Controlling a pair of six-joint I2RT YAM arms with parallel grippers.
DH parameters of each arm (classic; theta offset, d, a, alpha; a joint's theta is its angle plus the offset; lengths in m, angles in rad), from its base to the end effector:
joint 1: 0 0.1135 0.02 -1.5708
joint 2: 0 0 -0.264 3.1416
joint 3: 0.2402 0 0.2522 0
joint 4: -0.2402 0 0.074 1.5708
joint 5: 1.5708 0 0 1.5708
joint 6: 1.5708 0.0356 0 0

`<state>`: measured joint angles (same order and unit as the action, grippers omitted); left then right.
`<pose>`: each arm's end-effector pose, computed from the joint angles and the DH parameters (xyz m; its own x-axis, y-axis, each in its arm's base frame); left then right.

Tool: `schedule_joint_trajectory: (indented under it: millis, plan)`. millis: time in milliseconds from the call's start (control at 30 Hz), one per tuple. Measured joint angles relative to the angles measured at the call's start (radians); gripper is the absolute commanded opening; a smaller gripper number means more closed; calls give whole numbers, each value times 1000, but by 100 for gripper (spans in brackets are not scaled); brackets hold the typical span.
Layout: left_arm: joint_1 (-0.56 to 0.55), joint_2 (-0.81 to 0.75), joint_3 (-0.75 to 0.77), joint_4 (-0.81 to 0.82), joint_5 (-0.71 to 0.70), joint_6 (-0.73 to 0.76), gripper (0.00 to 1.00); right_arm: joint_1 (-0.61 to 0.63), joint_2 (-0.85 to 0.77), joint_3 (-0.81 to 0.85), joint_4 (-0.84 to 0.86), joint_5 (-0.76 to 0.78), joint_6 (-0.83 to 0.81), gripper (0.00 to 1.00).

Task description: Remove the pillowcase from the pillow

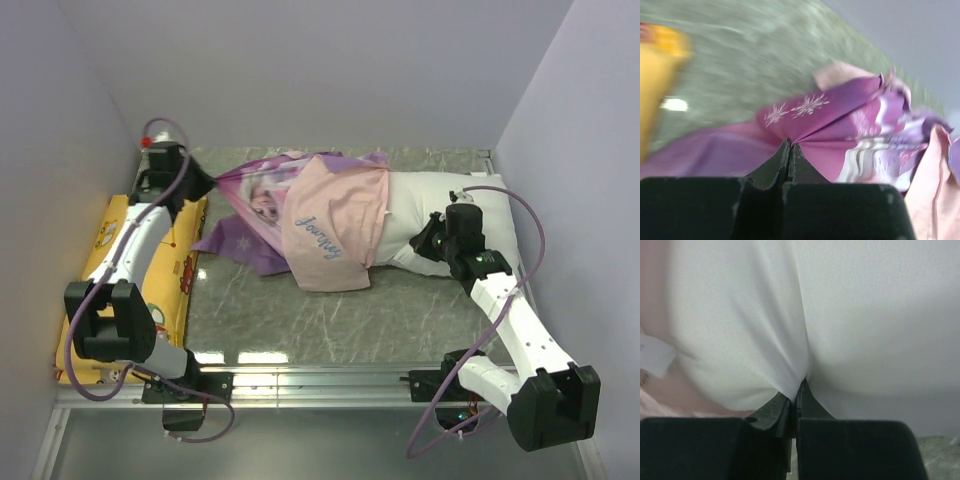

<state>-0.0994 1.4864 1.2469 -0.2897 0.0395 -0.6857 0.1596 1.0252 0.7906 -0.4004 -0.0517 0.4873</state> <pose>0.3427 -0.0356 0.3214 -0.4731 -0.5887 -0.6555 -0.2151 0.7987 -0.5620 0.2203 0.0373 0.2756 -0.6110 0.3753 -0.6970 0.0977 0.9095 0.4041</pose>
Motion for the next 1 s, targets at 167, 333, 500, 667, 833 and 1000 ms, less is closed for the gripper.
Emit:
schedule_joint_trajectory:
  millis: [167, 333, 500, 667, 833, 1000]
  plan:
    - [219, -19, 16, -105, 98, -37, 1, -8, -9, -14, 16, -61, 15, 0]
    - [241, -19, 39, -120, 193, -24, 31, -23, -10, -14, 22, -88, 17, 0]
    - [153, -41, 38, -39, 176, 22, 78, -32, -18, -5, -18, -53, 14, 0]
    - [-174, -148, 2, 0, 133, 58, 87, 45, -23, 51, -76, 21, 12, 0]
    - [-443, -334, -129, -18, 2, 61, 88, 122, -31, 105, -129, 76, 10, 0]
    - [-596, -490, -372, -10, -159, 9, 92, 167, -55, 124, -171, 105, 10, 0]
